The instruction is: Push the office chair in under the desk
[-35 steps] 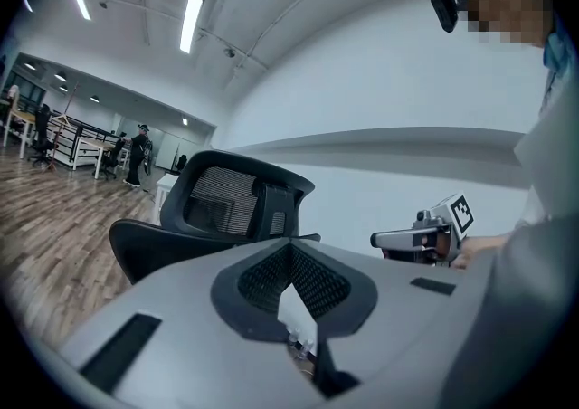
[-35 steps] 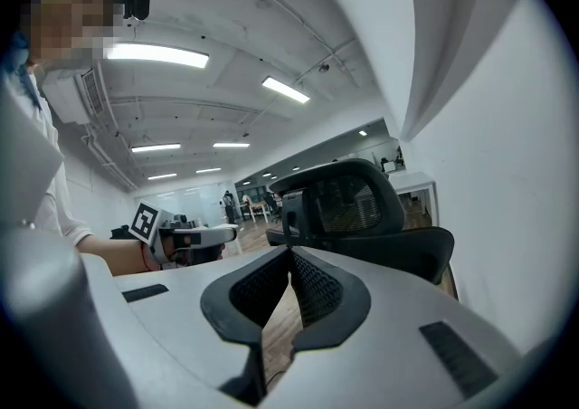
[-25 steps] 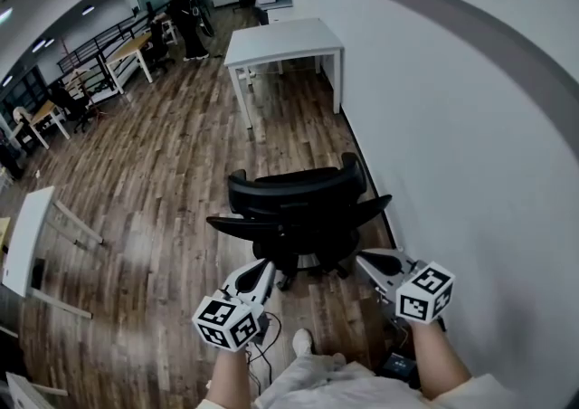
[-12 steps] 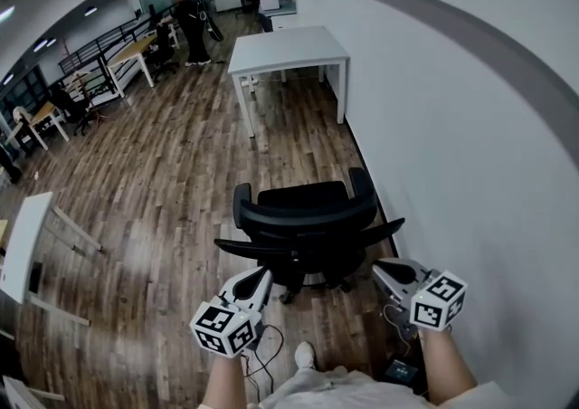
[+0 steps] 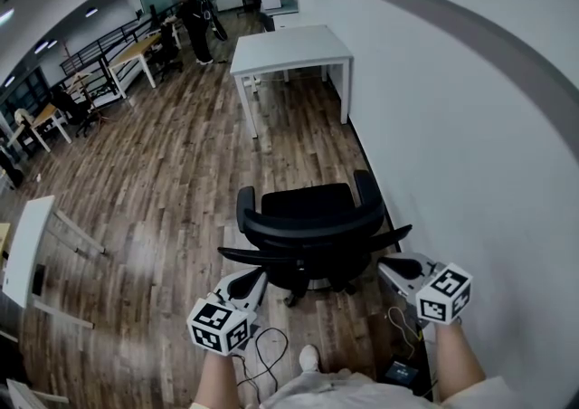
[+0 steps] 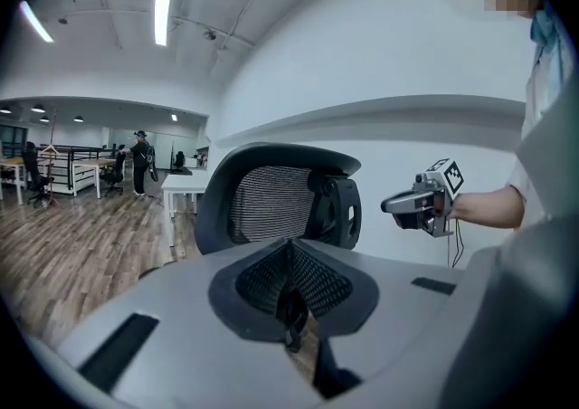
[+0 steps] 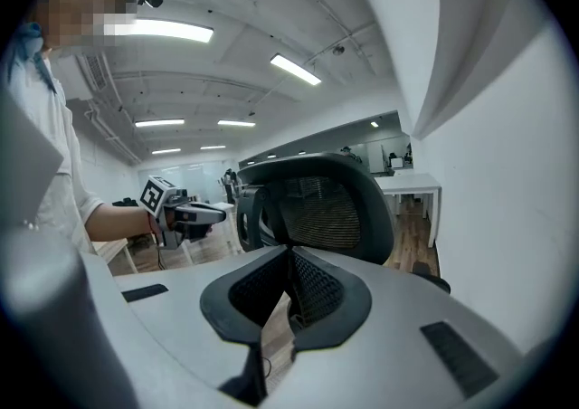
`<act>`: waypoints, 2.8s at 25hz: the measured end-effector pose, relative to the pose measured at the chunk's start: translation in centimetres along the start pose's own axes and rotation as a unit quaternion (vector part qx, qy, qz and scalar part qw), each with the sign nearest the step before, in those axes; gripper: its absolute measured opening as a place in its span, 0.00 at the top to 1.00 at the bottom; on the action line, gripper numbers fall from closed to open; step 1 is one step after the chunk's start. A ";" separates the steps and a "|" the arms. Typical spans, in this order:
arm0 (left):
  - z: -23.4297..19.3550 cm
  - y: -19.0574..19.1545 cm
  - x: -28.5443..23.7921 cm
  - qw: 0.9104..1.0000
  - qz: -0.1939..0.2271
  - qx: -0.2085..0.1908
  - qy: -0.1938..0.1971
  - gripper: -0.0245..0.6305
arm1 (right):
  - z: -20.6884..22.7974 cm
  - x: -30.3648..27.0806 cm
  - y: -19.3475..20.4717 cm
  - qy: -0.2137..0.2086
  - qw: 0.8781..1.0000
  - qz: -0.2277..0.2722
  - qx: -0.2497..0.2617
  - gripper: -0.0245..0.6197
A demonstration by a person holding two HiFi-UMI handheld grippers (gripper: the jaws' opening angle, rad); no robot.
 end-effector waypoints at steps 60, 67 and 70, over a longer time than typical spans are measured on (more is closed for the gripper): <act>-7.5 5.0 -7.9 0.843 -0.401 -0.344 0.099 0.44 | 9.8 -5.8 3.1 -0.098 0.859 -0.448 0.228 0.53; -8.6 6.2 -9.2 0.820 -0.433 -0.361 0.106 0.44 | 11.1 -6.8 4.7 -0.108 0.821 -0.498 0.260 0.53; -8.8 6.6 -9.7 0.813 -0.444 -0.361 0.110 0.44 | 11.6 -7.0 5.5 -0.114 0.810 -0.513 0.259 0.53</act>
Point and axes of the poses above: the fingertips, and each gripper's own axes: x backward along the fingers, z to its right, y out of its underside, the point moved 6 cm from there along x, backward along the fingers, and after that the axes turned 7 degrees about -y, right-handed, at the moved point
